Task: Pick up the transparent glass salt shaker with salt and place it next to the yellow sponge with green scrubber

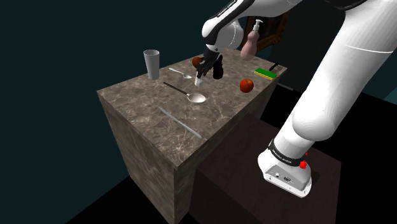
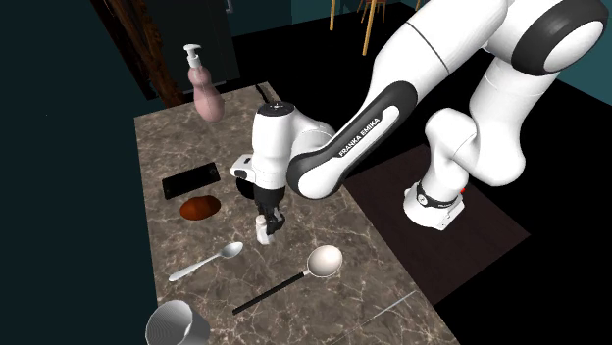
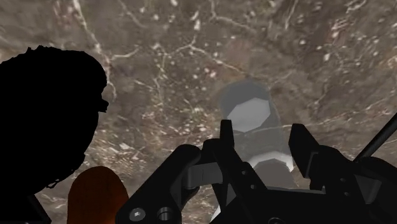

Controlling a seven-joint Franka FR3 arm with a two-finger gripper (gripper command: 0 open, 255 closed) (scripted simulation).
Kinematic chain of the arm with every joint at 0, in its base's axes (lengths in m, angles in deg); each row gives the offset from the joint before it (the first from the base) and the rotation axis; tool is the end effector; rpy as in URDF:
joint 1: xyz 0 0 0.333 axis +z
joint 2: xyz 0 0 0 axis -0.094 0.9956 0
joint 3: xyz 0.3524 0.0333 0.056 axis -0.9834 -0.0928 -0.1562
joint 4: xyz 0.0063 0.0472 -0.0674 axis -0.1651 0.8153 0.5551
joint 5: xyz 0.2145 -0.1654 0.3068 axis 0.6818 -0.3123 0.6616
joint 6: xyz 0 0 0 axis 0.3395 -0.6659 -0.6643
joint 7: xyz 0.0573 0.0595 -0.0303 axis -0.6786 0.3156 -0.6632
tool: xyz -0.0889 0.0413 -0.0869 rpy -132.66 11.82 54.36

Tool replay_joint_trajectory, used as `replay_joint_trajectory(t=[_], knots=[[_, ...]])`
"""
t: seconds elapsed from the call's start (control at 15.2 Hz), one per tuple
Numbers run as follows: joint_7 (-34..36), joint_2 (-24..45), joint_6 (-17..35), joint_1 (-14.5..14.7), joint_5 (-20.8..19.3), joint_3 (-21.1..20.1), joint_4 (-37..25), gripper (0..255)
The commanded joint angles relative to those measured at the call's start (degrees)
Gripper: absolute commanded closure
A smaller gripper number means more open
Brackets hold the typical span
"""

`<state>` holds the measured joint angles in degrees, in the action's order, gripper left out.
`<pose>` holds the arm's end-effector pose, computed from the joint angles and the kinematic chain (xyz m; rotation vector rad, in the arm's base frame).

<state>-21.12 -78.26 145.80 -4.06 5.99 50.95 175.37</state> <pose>0.5258 -0.1446 0.3415 -2.9964 -0.0305 -0.3680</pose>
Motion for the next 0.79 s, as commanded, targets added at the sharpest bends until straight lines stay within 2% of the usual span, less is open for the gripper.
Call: replay_joint_trajectory(t=[0.0,0.33,0.73], knots=[[0.0,0.0,0.0,0.0,0.0,0.0,0.0,255],[0.0,0.0,0.0,0.0,0.0,0.0,0.0,255],[3.0,-3.2,-4.1,-0.1,-3.4,0.3,-1.3,255]])
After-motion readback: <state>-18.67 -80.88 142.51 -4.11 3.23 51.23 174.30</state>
